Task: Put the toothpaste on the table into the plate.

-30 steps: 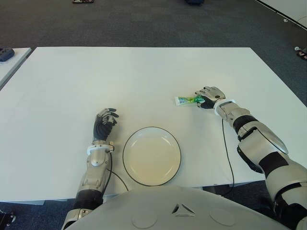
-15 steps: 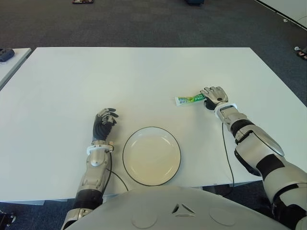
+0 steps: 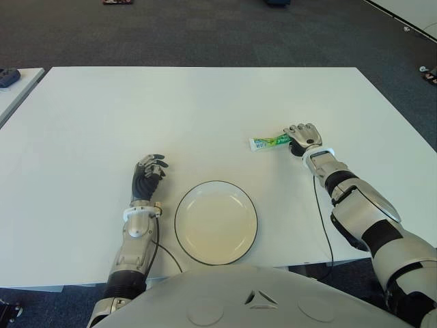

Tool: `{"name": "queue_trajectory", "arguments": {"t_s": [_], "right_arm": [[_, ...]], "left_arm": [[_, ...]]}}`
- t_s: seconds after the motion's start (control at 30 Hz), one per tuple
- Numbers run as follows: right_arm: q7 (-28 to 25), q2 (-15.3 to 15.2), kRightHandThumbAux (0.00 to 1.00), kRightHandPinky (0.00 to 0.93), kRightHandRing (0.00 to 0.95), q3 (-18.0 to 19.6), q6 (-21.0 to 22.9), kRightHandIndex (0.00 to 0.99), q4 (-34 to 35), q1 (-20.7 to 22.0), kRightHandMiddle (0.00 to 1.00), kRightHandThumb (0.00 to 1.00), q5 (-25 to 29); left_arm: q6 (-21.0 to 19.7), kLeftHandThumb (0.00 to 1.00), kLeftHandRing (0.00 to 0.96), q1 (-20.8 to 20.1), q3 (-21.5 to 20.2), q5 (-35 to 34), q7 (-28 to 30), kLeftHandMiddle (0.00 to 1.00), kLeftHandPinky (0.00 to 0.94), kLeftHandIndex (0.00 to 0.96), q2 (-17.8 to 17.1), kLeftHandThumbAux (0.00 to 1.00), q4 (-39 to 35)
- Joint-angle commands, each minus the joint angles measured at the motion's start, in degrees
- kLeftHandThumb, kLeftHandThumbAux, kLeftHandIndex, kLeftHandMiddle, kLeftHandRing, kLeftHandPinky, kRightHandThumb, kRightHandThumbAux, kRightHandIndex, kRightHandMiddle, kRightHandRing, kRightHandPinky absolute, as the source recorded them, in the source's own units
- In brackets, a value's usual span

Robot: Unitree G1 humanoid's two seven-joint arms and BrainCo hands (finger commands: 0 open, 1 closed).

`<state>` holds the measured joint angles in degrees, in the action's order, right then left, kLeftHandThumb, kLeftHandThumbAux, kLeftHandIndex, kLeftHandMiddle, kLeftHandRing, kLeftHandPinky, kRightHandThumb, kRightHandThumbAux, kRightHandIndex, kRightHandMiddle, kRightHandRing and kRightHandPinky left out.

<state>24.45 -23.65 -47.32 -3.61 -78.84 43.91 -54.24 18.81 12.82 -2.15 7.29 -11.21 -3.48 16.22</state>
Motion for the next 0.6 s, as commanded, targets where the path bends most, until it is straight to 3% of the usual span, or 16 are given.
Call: {"name": "queue_trajectory", "arguments": {"t_s": [0.03, 0.6], "right_arm": [[-0.47, 0.94, 0.576, 0.197, 0.203, 0.33, -0.22, 0.142, -0.44, -1.75, 0.195, 0.595, 0.09], [0.11, 0.61, 0.600, 0.211, 0.235, 1.96, -0.95, 0.229, -0.28, -1.55, 0.245, 0.617, 0.73]], "left_arm": [[-2.12, 0.830, 0.641, 1.28, -0.12, -0.09, 0.55, 0.519, 0.613, 0.388, 0.18, 0.682, 1.43], [-2.17, 0.830, 0.617, 1.20, -0.22, -0.02, 0.02, 0.507, 0.580, 0.390, 0.52, 0.683, 1.65]]}}
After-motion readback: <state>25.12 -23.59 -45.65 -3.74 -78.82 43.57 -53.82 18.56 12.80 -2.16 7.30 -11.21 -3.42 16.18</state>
